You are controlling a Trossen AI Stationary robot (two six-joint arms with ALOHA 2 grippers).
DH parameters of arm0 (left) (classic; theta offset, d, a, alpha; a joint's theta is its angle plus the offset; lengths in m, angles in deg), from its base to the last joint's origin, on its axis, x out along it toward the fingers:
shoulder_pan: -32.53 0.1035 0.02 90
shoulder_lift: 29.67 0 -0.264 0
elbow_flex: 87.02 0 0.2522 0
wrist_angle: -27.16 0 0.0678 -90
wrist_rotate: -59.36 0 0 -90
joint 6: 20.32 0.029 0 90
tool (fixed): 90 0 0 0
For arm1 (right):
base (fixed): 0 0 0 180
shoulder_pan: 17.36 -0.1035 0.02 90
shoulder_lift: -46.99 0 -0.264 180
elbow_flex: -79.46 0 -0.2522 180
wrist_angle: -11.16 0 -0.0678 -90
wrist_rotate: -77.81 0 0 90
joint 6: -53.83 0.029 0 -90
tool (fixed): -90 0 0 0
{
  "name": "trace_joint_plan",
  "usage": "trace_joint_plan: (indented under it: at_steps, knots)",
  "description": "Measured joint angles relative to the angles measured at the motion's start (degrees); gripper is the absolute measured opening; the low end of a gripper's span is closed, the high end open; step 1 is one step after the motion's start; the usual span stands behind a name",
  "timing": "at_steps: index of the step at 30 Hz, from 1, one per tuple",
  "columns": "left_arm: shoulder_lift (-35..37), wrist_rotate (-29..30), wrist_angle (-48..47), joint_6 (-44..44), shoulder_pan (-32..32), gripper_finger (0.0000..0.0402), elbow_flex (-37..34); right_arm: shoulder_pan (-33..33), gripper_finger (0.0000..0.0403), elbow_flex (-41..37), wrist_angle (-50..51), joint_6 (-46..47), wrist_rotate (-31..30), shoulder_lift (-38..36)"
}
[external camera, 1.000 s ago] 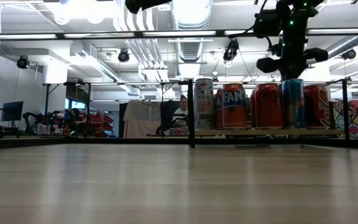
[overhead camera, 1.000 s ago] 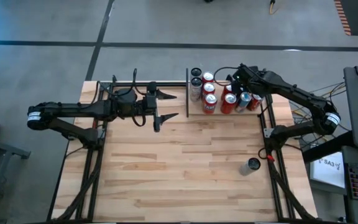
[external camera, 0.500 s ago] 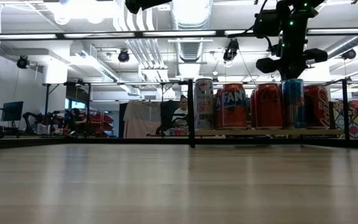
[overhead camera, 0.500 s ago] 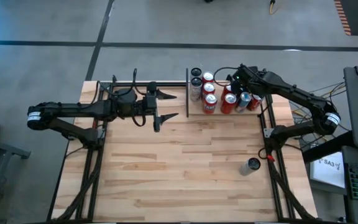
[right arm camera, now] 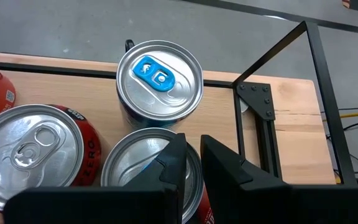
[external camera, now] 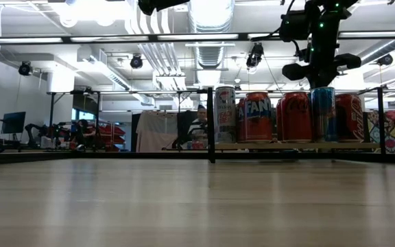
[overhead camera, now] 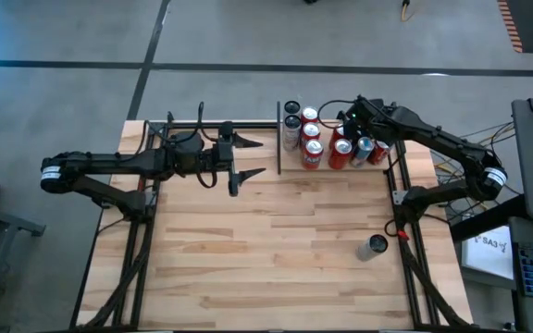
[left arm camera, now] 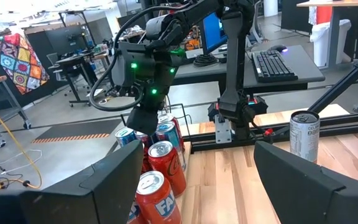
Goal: Place canned beverage on shelf
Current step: Adjust the white and blue soda cans on the shelf, then put the white soda can on the shelf aligned with the other white soda cans
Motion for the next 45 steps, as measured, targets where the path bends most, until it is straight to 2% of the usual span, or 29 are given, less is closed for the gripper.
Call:
trace_joint_plan:
  at_steps: [13,22,31,40,45]
  knots:
    - [0.02,0.00,-0.28,-0.01,-0.02,0.0292,0.00,-0.65,0.0043,2.20,0.05,-1.08,-0.52,-0.41]
    - [0.02,0.00,-0.28,-0.79,-0.02,0.0292,0.00,-4.17,0.0043,4.19,-0.01,-2.74,-0.85,-3.05]
    - [0.02,-0.22,-0.28,-1.53,-1.14,0.0292,0.00,-13.65,0.0043,6.33,-0.14,-5.37,-0.13,-5.51]
    - [0.02,-0.22,-0.74,-1.67,-3.75,0.0292,0.00,-24.91,0.0043,9.45,-0.96,-6.04,10.66,-5.38]
    - [-0.09,-0.20,-1.12,-1.99,-4.98,0.0292,0.00,-31.18,0.0043,10.88,-1.37,-5.03,11.65,-4.34]
